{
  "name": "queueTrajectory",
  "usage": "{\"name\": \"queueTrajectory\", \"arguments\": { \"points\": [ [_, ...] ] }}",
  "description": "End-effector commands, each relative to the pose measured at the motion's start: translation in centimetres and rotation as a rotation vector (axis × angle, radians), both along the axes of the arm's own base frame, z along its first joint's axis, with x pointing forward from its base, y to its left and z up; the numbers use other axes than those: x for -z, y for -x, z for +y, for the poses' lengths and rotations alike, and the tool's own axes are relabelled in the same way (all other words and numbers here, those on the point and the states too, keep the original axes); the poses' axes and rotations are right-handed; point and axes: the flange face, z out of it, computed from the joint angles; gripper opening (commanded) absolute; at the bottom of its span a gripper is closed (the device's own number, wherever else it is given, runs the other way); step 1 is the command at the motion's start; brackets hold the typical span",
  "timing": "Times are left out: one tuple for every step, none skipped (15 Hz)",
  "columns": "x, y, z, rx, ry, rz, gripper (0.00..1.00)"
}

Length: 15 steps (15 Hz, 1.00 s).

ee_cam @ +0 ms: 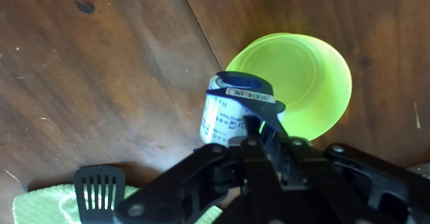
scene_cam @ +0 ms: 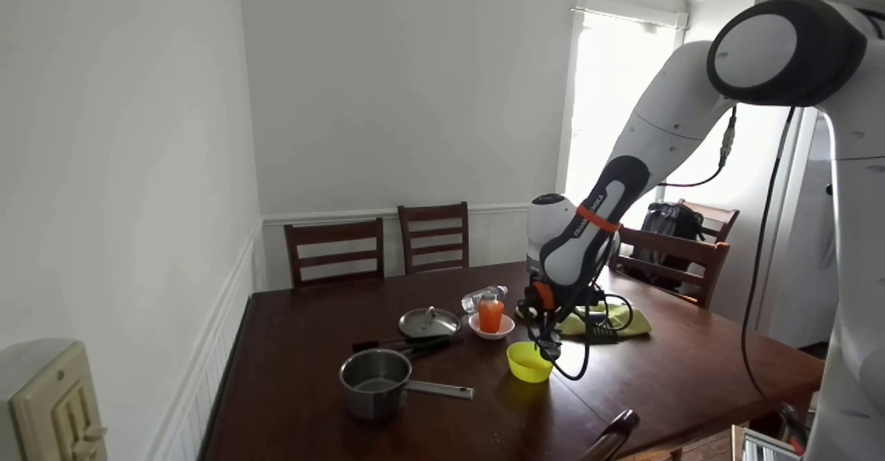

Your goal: Pick up the object from the silver pot and put it in the yellow bowl

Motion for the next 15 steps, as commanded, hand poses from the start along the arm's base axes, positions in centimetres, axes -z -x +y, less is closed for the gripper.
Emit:
{"name": "queueTrajectory", "arguments": {
  "points": [
    [0.9, -1.1, 0.1, 0.008, -0.004, -0.014, 0.03],
    [1.0, -1.4, 0.4, -0.003, -0.005, -0.014, 0.03],
    [1.1, -1.6, 0.7, -0.010, -0.006, -0.013, 0.03],
    [1.2, -1.9, 1.1, -0.021, -0.010, -0.011, 0.03],
    [1.4, -2.2, 1.4, -0.034, -0.014, -0.006, 0.03],
    [1.6, -2.5, 1.7, -0.043, -0.017, -0.003, 0.03],
    [1.7, -2.8, 2.1, -0.053, -0.024, 0.000, 0.03],
    [1.8, -2.9, 2.4, -0.062, -0.032, 0.003, 0.36],
    [1.7, -3.1, 2.6, -0.068, -0.038, 0.007, 0.39],
    [1.5, -3.2, 2.8, -0.074, -0.044, 0.005, 0.44],
    [1.1, -3.2, 2.9, -0.079, -0.041, 0.001, 0.50],
    [0.2, -3.2, 3.1, -0.087, -0.034, -0.017, 0.58],
    [-0.8, -3.1, 3.4, -0.097, -0.026, -0.046, 0.65],
    [-2.7, -2.9, 4.3, -0.147, -0.006, -0.117, 0.73],
    [-4.3, -2.9, 5.1, -0.191, 0.021, -0.150, 0.79]
  ]
}}
